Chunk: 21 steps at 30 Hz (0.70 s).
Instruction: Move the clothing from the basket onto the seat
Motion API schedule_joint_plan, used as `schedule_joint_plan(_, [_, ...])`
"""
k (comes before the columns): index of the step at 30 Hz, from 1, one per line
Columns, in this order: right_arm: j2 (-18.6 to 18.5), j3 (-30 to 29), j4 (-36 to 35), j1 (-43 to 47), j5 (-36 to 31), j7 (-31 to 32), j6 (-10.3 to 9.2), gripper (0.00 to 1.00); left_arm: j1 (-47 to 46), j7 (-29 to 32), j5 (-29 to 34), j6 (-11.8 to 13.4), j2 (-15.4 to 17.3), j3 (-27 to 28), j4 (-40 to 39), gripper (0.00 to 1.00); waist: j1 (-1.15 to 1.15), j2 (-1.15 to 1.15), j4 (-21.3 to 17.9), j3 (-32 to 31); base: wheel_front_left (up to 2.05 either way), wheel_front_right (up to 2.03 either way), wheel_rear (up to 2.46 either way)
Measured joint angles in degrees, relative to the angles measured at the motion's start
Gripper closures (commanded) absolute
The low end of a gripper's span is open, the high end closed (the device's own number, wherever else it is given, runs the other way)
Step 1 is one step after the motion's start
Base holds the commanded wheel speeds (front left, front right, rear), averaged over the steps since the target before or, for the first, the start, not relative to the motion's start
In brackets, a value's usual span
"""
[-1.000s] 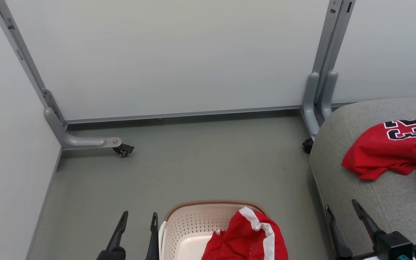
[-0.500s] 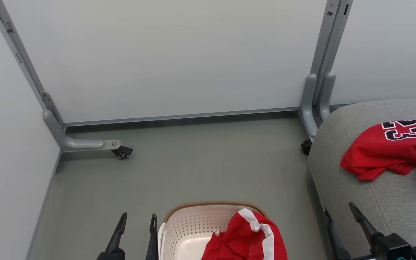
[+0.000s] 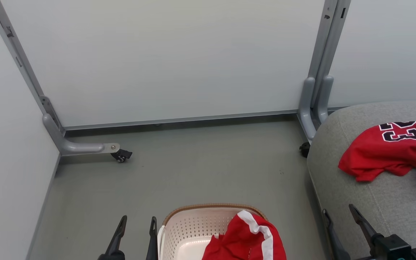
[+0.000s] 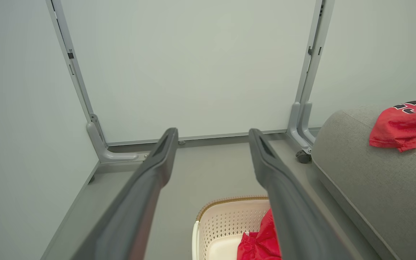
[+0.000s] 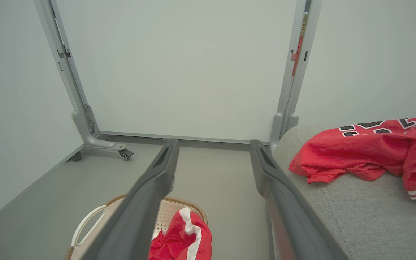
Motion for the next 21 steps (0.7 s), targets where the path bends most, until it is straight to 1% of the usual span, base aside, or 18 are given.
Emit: schedule_joint_plan(21, [0.01,0.51,0.26,0.42,-0.07,0.00,0.00,0.00,0.01,0.00,0.19,-0.30,-0.01,-0.04,0.48,0.00,0.00,0.00,-0.36,0.32,0.00,0.00,0.00])
